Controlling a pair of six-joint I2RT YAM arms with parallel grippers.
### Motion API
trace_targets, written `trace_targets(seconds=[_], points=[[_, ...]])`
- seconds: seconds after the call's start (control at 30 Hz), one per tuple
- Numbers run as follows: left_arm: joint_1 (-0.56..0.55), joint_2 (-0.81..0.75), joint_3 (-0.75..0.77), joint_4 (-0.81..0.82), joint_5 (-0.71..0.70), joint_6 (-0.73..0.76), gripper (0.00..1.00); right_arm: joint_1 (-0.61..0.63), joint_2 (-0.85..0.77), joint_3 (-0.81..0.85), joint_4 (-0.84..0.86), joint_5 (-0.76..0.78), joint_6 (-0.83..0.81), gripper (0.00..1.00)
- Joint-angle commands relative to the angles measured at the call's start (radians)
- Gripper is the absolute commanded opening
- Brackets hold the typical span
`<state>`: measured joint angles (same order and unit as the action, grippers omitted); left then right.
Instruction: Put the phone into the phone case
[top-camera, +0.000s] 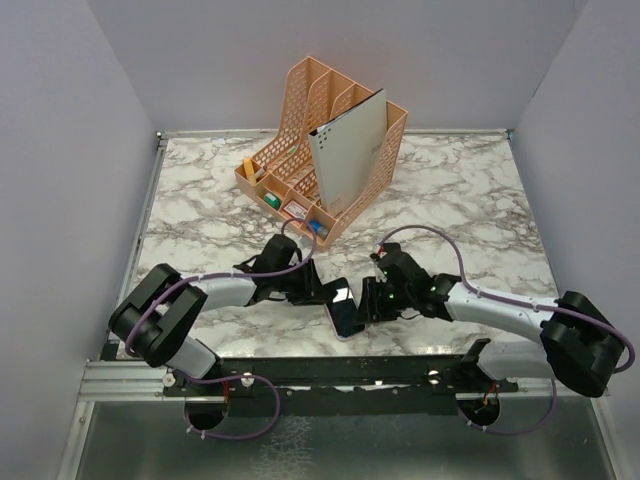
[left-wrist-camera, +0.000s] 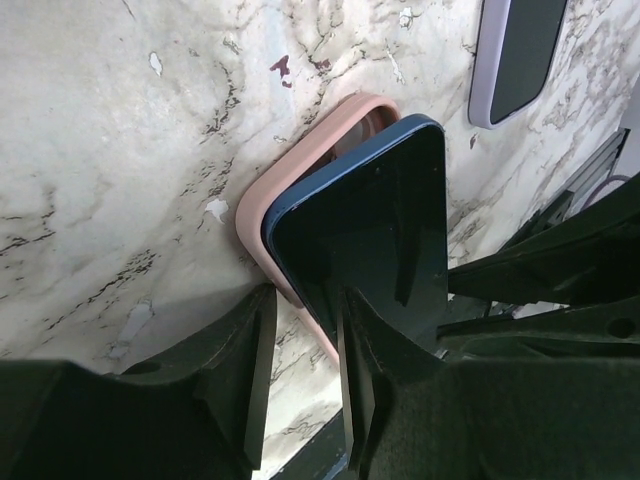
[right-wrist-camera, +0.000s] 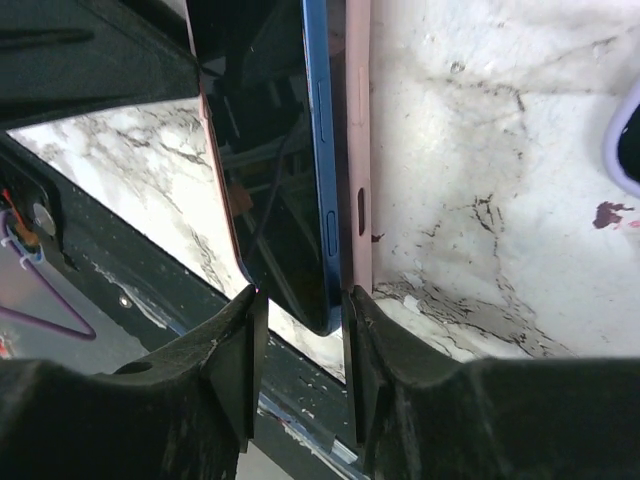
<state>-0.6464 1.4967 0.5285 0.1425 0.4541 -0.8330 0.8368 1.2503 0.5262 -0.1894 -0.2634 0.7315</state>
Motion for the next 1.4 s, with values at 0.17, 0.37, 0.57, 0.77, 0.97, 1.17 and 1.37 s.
trace_targets(seconds=[0.17,0.37,0.57,0.77,0.97,1.17,1.37], points=[[-0.009,-0.045,0.018,-0.093,-0.089,0.027,0.4,0.003,0.015,0.126,-0.097,0.134,-0.051,0.48],[-0.009,-0.049,0.024,-0.077,-0.11,0.026,0.44,0.002,0.093,0.15,-0.026,0.17,-0.06,0.34],[-0.011,0.001,0.044,-0.077,-0.072,0.04,0.47,0.002,0.114,0.106,0.019,0.148,-0.047,0.22],[-0.015,0.005,0.032,-0.052,-0.046,0.035,0.46,0.002,0.145,0.046,0.084,0.09,-0.048,0.09],[-0.019,0.014,0.03,-0.048,-0.037,0.036,0.41,0.001,0.132,0.009,0.101,0.066,-0.03,0.05],[-0.021,0.033,0.05,-0.048,-0.021,0.043,0.37,0.001,0.103,-0.004,0.159,0.002,0.004,0.06],[-0.027,0.016,0.046,-0.05,-0.029,0.039,0.44,0.002,0.072,-0.043,0.294,-0.073,0.059,0.06]])
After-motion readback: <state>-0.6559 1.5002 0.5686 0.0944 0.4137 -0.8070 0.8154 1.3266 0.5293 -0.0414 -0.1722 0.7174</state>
